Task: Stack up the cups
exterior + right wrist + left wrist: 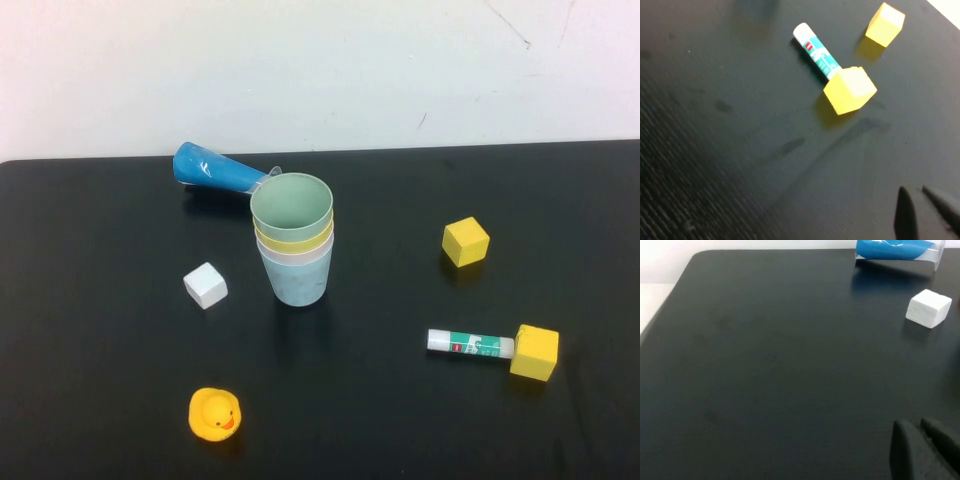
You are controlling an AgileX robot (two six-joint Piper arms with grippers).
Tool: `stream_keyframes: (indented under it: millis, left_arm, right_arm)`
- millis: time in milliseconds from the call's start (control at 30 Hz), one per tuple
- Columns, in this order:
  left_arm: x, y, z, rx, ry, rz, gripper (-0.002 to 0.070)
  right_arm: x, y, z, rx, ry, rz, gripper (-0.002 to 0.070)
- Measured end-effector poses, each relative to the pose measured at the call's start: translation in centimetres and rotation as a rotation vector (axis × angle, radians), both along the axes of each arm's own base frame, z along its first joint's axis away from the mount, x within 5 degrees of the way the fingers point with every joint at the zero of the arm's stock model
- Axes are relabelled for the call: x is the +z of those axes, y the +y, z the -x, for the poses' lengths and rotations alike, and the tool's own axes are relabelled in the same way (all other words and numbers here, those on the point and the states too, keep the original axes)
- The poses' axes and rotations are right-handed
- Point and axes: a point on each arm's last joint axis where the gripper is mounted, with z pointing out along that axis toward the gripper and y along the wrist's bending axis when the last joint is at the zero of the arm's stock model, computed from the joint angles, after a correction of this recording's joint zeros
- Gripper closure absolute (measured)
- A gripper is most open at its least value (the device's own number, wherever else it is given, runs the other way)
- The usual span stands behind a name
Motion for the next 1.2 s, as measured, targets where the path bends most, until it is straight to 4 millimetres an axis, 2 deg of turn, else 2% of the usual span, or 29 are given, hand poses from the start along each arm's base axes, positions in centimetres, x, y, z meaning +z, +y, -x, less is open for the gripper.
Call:
stream_keyframes:
  millis: [900, 1100, 1200]
  left_arm:
    - [0.0, 0.0, 0.0, -0.003, 0.000, -0.004, 0.0676]
    - [0.0, 0.0, 0.0, -0.003, 0.000, -0.004, 0.0676]
    - [0.0, 0.0, 0.0, -0.003, 0.000, -0.002, 0.0676]
  right_arm:
    - [0.0, 0.0, 0.0, -0.003, -0.009, 0.006, 0.0678]
    - [0.0, -0.7, -0.9, -0.196, -0.097, -0.081, 0.0678]
    - [-1.5, -1.3, -1.3, -0.319, -0.173, -0.110, 0.0678]
